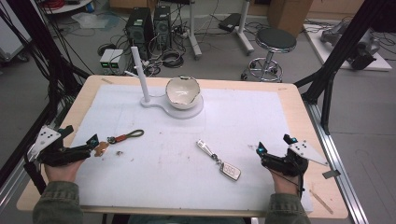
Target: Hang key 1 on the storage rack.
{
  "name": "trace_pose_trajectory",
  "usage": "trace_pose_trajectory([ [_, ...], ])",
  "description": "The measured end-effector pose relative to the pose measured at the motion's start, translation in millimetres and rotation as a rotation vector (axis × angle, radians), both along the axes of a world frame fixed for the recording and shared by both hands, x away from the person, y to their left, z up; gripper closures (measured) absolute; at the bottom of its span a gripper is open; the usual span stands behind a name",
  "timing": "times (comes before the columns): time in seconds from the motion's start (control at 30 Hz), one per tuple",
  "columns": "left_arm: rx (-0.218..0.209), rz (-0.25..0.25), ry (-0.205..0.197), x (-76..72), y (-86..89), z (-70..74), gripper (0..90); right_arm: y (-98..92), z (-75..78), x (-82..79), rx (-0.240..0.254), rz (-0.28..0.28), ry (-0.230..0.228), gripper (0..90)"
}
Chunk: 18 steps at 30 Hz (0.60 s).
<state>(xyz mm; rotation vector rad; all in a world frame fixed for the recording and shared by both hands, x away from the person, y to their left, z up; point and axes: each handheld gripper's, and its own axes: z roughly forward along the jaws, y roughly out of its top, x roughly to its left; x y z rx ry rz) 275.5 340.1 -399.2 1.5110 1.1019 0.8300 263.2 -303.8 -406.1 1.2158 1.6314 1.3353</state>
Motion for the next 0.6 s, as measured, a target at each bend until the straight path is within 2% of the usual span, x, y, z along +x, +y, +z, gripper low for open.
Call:
trace_pose_trajectory([
  [0.6,-0.007,-0.021,0.015,2.8,-3.6,-0.9,1.7,-2.4,-1.0,-1.4,0.012,0.002,0.001,0.5],
])
